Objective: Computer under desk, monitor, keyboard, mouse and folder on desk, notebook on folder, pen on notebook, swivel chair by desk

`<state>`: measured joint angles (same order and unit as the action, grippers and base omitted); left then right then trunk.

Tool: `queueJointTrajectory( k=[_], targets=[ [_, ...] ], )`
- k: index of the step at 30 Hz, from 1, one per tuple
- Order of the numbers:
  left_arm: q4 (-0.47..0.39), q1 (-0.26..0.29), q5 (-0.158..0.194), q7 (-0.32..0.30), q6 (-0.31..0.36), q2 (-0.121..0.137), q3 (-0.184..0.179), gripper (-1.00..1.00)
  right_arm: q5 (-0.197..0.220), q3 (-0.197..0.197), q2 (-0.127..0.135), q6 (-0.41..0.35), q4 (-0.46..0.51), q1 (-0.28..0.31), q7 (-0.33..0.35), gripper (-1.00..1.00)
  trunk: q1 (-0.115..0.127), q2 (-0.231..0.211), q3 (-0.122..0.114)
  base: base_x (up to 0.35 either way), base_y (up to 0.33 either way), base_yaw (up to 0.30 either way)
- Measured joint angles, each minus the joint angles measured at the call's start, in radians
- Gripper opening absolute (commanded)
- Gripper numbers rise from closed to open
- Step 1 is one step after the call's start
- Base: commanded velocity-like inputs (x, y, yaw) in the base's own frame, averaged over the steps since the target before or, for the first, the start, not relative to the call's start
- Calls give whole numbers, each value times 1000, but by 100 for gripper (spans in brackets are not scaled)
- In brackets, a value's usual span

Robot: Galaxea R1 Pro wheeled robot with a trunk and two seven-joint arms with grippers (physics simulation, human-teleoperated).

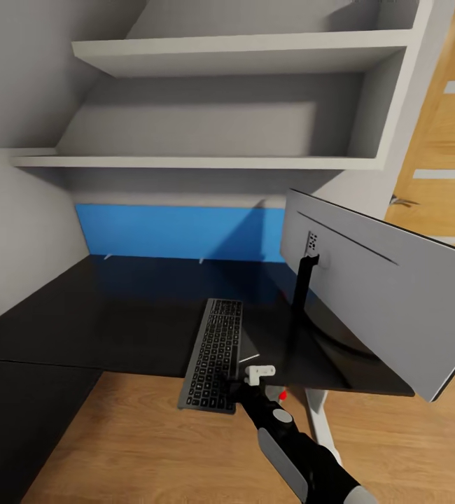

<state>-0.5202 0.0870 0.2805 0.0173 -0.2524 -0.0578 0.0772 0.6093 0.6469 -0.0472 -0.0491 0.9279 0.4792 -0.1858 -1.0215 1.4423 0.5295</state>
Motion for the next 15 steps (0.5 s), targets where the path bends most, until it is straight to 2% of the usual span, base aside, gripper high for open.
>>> queueJointTrajectory(
  k=[9, 12, 15],
  targets=[
    [1, 0, 1, 0, 0, -1, 0, 100, 0, 1, 14, 0, 60, 0, -3, 100, 0, 0, 0, -290, 0, 0],
    [2, 0, 1, 0, 0, -1, 0, 100, 0, 1, 26, 0, 83, 0, -5, 100, 0, 0, 0, -285, -12, 0],
    [1, 0, 0, -1, -1, -2, 0, 100, 0, 1, 44, 0, 110, 0, -6, 100, 0, 0, 0, -145, -10, 0]
  ],
)
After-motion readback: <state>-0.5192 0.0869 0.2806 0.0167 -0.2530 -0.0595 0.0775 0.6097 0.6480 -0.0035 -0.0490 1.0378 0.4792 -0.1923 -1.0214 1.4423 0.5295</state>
